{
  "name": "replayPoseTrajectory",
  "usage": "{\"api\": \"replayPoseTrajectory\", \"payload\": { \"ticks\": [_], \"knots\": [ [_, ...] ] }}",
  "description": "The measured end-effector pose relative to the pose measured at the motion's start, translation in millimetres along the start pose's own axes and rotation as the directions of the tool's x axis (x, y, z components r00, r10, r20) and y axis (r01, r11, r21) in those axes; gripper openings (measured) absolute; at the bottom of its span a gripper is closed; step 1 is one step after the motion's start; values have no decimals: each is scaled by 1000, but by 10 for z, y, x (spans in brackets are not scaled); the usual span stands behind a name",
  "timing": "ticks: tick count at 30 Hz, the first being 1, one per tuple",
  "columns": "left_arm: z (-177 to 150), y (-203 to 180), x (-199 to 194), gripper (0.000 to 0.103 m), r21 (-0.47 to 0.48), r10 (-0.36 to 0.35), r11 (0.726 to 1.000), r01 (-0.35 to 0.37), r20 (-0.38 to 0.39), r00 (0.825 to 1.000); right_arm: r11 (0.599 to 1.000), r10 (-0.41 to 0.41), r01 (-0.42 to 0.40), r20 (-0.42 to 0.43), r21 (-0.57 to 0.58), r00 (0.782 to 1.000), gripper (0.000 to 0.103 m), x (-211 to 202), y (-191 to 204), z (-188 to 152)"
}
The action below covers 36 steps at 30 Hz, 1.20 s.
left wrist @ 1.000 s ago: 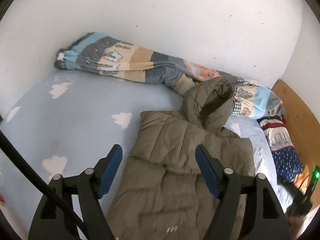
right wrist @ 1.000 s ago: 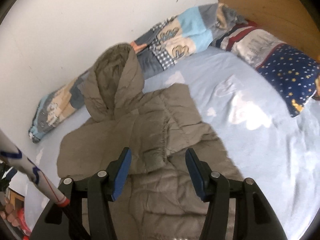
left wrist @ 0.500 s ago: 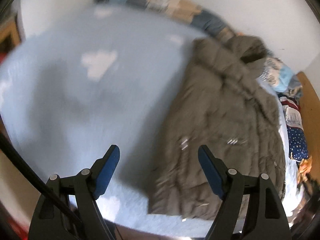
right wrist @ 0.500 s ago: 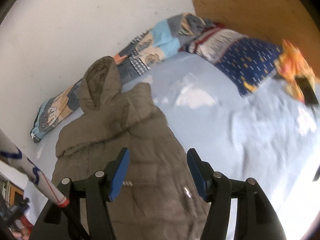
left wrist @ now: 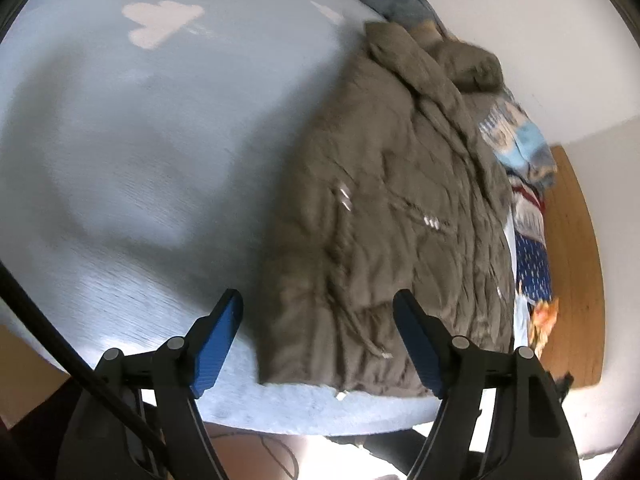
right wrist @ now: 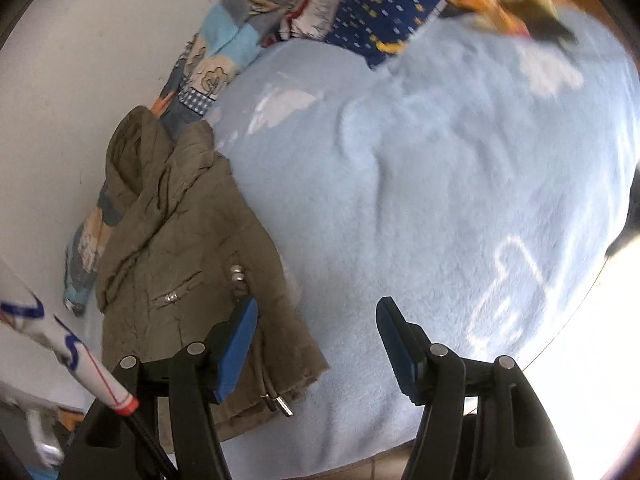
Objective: Fold large clothes
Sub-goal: 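Close both grippers on the jacket hem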
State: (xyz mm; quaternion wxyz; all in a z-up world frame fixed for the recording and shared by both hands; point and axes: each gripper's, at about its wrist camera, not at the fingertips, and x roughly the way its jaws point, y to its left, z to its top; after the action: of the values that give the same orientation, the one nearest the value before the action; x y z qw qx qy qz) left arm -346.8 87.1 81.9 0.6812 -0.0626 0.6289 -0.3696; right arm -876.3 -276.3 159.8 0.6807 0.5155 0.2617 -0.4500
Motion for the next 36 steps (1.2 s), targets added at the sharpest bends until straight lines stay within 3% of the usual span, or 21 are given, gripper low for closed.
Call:
{"api": "replayPoseTrajectory", "payload": {
  "ticks": [4, 8, 11, 12, 13, 16, 18, 27, 31, 36],
  "knots": [
    [-88, -115, 165, 77, 52, 37, 998, -35, -30, 999, 999, 33, -32, -48, 39, 998, 68, 125, -18, -47],
    [-115, -208, 259, 76, 103, 75, 992, -73, -9, 997, 996, 80, -76, -107, 45, 991, 68, 334, 68, -95],
    [-122, -253, 281, 60, 136, 97, 986, -98, 17, 995, 994, 106, -103, -145, 30, 984, 68, 514, 174, -162],
    [-121, -266, 288, 50, 152, 110, 982, -113, 29, 993, 994, 109, -108, -157, 18, 982, 68, 568, 216, -181],
    [-122, -267, 293, 44, 162, 118, 979, -123, 39, 992, 994, 110, -111, -168, 4, 980, 64, 623, 257, -200],
    [-138, -328, 276, 28, 204, 122, 970, -133, 65, 990, 991, 103, -116, -177, -64, 979, 25, 701, 425, -251],
    [-180, -407, 228, 25, 248, 144, 955, -164, 98, 985, 984, 58, -81, -146, -156, 988, 18, 624, 568, -284],
    [-304, -515, 82, 22, 291, 174, 933, -212, 151, 973, 951, -18, 27, 33, -309, 999, 11, 126, 793, -519],
    [-321, -489, 63, 23, 295, 175, 932, -211, 143, 974, 945, -41, 57, 57, -321, 998, 11, 0, 782, -581],
    [-242, -428, 13, 33, 278, 200, 931, -238, 156, 967, 957, -55, 60, 23, -284, 998, 16, 55, 681, -557]
  ]
}}
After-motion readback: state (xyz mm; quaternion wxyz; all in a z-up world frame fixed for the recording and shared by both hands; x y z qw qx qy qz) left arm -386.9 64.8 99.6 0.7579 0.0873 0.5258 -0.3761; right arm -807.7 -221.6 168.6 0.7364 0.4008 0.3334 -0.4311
